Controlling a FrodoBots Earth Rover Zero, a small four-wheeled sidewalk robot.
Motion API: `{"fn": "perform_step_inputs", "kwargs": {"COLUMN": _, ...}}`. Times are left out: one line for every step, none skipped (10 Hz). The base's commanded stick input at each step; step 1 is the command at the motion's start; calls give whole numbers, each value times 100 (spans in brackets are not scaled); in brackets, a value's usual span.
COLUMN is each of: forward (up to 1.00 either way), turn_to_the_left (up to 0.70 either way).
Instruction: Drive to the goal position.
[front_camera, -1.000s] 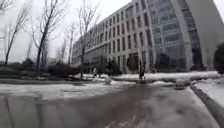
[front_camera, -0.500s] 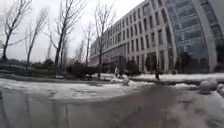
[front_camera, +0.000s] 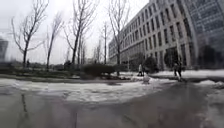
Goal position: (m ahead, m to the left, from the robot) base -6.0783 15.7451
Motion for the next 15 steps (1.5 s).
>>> {"fn": "perform_step_inputs", "kwargs": {"forward": 70, "turn_to_the_left": 27}}
{"fn": "perform_step_inputs", "kwargs": {"forward": 70, "turn_to_the_left": 27}}
{"fn": "perform_step_inputs", "kwargs": {"forward": 70, "turn_to_the_left": 27}}
{"fn": "perform_step_inputs", "kwargs": {"forward": 70, "turn_to_the_left": 27}}
{"fn": "perform_step_inputs", "kwargs": {"forward": 70, "turn_to_the_left": 27}}
{"fn": "perform_step_inputs", "kwargs": {"forward": 70, "turn_to_the_left": 27}}
{"fn": "perform_step_inputs", "kwargs": {"forward": 70, "turn_to_the_left": 27}}
{"fn": "perform_step_inputs", "kwargs": {"forward": 70, "turn_to_the_left": 27}}
{"fn": "perform_step_inputs", "kwargs": {"forward": 70, "turn_to_the_left": 27}}
{"fn": "perform_step_inputs", "kwargs": {"forward": 70, "turn_to_the_left": 27}}
{"fn": "perform_step_inputs", "kwargs": {"forward": 70, "turn_to_the_left": 27}}
{"fn": "perform_step_inputs", "kwargs": {"forward": 70, "turn_to_the_left": 27}}
{"fn": "perform_step_inputs", "kwargs": {"forward": 70, "turn_to_the_left": 27}}
{"fn": "perform_step_inputs", "kwargs": {"forward": 70, "turn_to_the_left": 27}}
{"fn": "perform_step_inputs", "kwargs": {"forward": 70, "turn_to_the_left": 27}}
